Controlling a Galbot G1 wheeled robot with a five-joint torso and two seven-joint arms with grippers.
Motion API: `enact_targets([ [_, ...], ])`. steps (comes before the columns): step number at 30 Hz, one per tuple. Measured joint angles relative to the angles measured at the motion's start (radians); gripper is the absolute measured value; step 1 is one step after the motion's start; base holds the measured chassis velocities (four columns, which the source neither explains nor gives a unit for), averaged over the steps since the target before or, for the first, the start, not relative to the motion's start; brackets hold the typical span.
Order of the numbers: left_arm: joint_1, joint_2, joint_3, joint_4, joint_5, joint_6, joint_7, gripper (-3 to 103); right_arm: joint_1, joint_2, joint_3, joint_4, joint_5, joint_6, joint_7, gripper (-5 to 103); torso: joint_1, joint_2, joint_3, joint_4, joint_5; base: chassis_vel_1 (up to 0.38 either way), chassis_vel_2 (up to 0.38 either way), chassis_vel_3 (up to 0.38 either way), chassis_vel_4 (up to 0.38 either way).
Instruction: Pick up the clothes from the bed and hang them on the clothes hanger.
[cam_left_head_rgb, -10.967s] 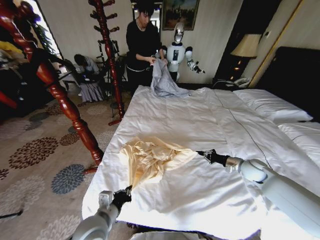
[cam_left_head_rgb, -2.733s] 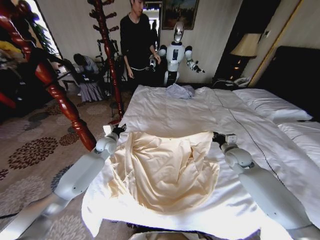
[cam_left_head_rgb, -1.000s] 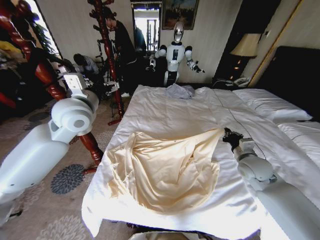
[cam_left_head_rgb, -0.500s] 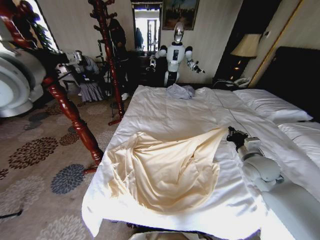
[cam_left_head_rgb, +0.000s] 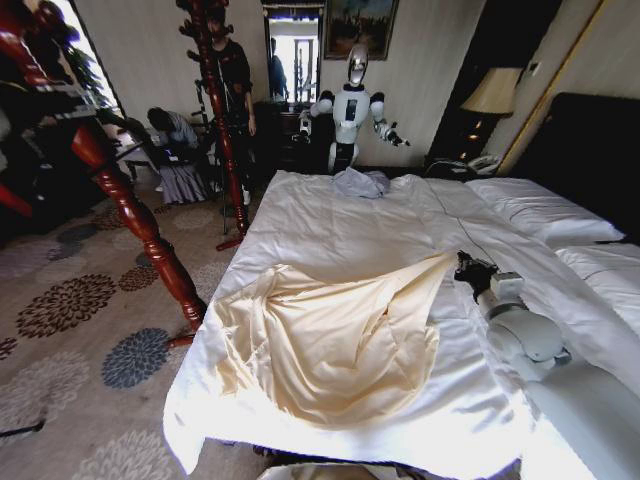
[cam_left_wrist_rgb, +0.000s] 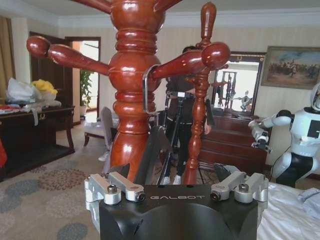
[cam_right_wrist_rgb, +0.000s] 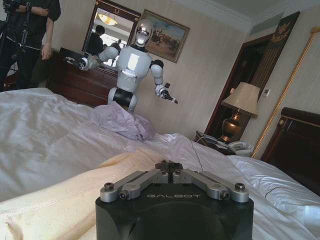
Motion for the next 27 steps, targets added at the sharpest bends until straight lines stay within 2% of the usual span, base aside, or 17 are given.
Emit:
enact_targets([
  [4, 0.009, -0.012, -0.008, 0.029, -0.039, 0.011, -0.031, 93, -0.013, -0.002, 0.007, 0.008, 0.002, 0.015, 0.012, 0, 0.0, 0.0, 0.0, -0.0004, 0.0002, 0.0, 0.0, 0.0, 0.0],
  [9, 0.001, -0.023, -0.01, 0.055, -0.045, 0.021, -0.042, 89, -0.03, -0.024, 0.023, 0.005, 0.005, 0.027, 0.013, 0, 0.0, 0.0, 0.0, -0.0004, 0.0001, 0.0, 0.0, 0.0, 0.0],
  [16, -0.019, -0.027, -0.006, 0.09, -0.057, 0.034, -0.041, 89, -0.019, -0.038, 0.027, -0.006, 0.011, 0.035, 0.012, 0, 0.0, 0.0, 0.0, -0.0002, 0.0004, 0.0, 0.0, 0.0, 0.0],
  [22, 0.003, -0.047, 0.003, 0.125, -0.049, 0.023, -0.004, 89, -0.003, -0.026, 0.021, 0.0, 0.042, 0.018, 0.015, 0, 0.0, 0.0, 0.0, -0.0004, 0.0002, 0.0, 0.0, 0.0, 0.0],
  [25, 0.003, -0.063, 0.01, 0.137, -0.047, 0.014, -0.003, 80, 0.004, -0.023, 0.016, -0.004, 0.052, 0.014, 0.019, 0, 0.0, 0.0, 0.0, -0.0002, 0.0002, 0.0, 0.0, 0.0, 0.0],
  [26, 0.003, -0.063, 0.01, 0.137, -0.047, 0.014, -0.003, 80, 0.004, -0.023, 0.016, -0.004, 0.052, 0.014, 0.019, 0, 0.0, 0.0, 0.0, -0.0002, 0.0002, 0.0, 0.0, 0.0, 0.0],
  [27, 0.001, -0.069, 0.011, 0.14, -0.054, 0.011, -0.004, 74, 0.004, -0.025, 0.016, -0.005, 0.052, 0.014, 0.019, 0, 0.0, 0.0, 0.0, -0.0002, 0.0002, 0.0, 0.0, 0.0, 0.0],
])
